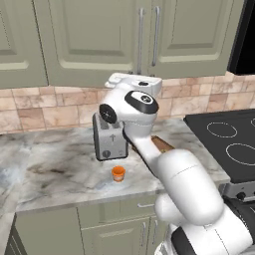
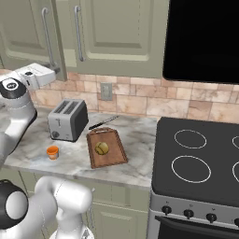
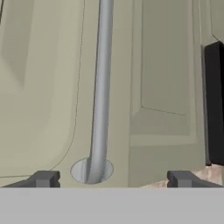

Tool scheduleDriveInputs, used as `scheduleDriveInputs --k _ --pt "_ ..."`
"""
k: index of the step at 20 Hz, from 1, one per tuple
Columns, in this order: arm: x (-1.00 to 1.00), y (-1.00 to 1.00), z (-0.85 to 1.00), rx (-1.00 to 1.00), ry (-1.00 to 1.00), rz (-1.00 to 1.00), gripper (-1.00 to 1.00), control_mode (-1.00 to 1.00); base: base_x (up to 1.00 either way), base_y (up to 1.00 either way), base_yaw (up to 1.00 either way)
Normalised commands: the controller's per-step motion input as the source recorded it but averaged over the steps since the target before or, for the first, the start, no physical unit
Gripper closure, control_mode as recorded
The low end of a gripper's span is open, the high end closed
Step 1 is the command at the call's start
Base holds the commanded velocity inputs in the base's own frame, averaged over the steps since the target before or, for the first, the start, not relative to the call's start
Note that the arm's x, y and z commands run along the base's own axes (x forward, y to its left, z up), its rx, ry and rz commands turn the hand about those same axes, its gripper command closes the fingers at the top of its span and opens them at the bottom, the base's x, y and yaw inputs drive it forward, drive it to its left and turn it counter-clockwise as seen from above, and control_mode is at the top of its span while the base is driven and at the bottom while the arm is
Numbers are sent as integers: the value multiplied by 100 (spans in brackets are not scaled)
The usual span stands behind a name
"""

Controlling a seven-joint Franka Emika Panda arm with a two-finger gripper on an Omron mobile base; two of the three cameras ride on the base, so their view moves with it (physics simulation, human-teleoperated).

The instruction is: Pick the bread, place it on the cutting board, pick the jam, place it on the counter, and close the cabinet.

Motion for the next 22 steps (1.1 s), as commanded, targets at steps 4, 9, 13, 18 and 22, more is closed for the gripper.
scheduleDriveInputs --k 4,9,13,18,22 --pt "40 -15 0 0 0 6 -100 -100 0 0 0" --pt "35 -13 0 0 0 6 -100 -100 0 0 0" --pt "33 -8 0 0 0 5 -100 -100 0 0 0" --pt "33 -3 0 0 0 5 -100 -100 0 0 0" --pt "31 0 0 0 0 3 -100 -100 0 0 0"
